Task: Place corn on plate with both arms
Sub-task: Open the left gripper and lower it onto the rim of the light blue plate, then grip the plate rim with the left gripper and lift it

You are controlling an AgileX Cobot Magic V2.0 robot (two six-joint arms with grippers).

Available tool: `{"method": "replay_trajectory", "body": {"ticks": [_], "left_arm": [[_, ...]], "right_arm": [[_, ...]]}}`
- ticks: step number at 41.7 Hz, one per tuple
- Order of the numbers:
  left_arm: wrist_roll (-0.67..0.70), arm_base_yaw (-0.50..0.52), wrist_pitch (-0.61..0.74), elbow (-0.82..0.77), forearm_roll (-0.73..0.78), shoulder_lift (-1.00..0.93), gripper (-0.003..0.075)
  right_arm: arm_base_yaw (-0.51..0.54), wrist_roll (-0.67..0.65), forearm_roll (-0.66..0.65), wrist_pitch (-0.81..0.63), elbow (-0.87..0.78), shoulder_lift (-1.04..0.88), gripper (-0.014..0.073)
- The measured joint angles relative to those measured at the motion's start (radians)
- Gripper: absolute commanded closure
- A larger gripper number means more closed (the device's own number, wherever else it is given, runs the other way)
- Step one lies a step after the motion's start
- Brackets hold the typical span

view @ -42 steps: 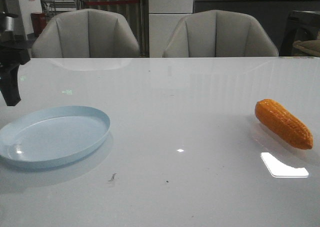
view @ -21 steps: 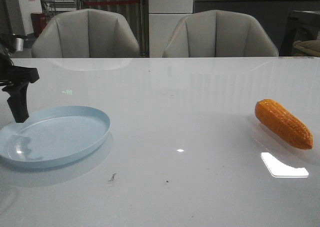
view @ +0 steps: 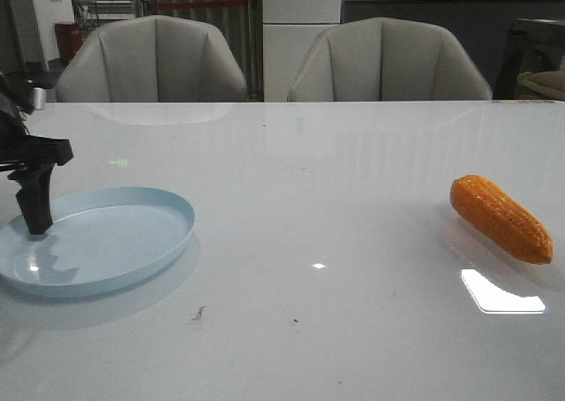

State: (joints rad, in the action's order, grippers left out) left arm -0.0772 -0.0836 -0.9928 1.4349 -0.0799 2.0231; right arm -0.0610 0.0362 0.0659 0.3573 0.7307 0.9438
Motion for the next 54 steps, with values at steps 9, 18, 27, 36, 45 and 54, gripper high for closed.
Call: {"method": "replay_trajectory", "body": {"ticks": [9, 18, 27, 36, 45, 54], "left_arm": [[0.000, 0.000, 0.001, 0.000, 0.000, 0.004, 0.0417], [0.000, 0.000, 0.002, 0.000, 0.000, 0.004, 0.0581], [-0.002, 0.000, -0.003, 0.002, -0.008, 0.004, 0.0625], [-0.002, 0.000, -0.005, 0.002, -0.010, 0.004, 0.0625], [-0.006, 0.000, -0.077, 0.073, -0.010, 0.004, 0.0625], [-0.008, 0.000, -0.172, 0.215, -0.030, 0.004, 0.0625]], "right_arm": [[0.000, 0.000, 0.000, 0.000, 0.000, 0.000, 0.0146], [0.000, 0.000, 0.000, 0.000, 0.000, 0.000, 0.0146], [0.000, 0.000, 0.000, 0.002, 0.000, 0.000, 0.0146], [0.000, 0.000, 0.000, 0.010, 0.000, 0.000, 0.0146], [0.000, 0.000, 0.000, 0.010, 0.000, 0.000, 0.0146], [0.000, 0.000, 0.000, 0.010, 0.000, 0.000, 0.0146]]}}
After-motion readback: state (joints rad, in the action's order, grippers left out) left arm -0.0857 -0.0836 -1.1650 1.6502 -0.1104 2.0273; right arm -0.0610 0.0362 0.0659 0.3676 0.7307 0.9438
